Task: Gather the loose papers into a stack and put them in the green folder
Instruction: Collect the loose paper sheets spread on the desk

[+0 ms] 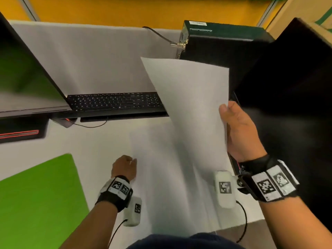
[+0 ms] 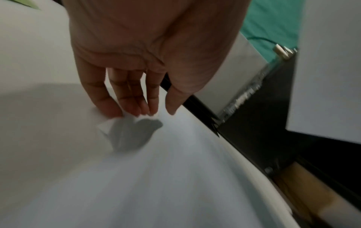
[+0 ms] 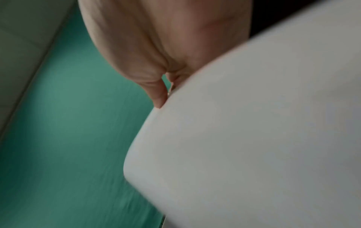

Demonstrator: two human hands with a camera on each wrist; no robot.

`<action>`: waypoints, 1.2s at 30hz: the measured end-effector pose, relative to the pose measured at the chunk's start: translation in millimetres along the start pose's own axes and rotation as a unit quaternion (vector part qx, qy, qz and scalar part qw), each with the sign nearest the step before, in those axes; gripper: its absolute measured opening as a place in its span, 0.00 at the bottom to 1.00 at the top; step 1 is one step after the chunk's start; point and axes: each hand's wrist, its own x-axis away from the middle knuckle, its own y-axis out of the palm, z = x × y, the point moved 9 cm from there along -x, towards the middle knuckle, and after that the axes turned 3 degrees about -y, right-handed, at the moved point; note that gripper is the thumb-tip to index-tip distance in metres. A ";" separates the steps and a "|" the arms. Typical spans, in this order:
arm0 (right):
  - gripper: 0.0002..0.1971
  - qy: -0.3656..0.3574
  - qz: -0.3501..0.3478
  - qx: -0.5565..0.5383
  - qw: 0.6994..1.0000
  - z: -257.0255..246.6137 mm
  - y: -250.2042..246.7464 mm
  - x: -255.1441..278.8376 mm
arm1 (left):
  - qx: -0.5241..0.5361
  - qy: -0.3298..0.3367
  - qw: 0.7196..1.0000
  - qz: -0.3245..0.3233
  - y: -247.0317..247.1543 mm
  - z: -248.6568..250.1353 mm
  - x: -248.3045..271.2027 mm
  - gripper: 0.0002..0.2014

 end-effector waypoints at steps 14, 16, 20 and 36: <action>0.10 0.155 0.147 0.447 0.869 187.1 -90.4 19.5 | 0.082 -0.071 0.991 -0.078 -1.3 -19.5 10.0 0.23; 0.11 0.170 0.135 0.460 0.861 199.8 -84.3 24.4 | 0.039 -0.072 0.993 -0.090 1.7 -18.6 15.9 0.23; 0.26 0.227 0.157 0.488 0.828 211.4 -81.4 35.9 | -0.010 -0.078 0.989 -0.124 15.0 -20.0 16.9 0.27; 0.42 0.399 0.205 0.426 0.786 227.5 -93.3 76.7 | 0.043 -0.102 0.991 -0.078 33.3 -10.7 15.0 0.47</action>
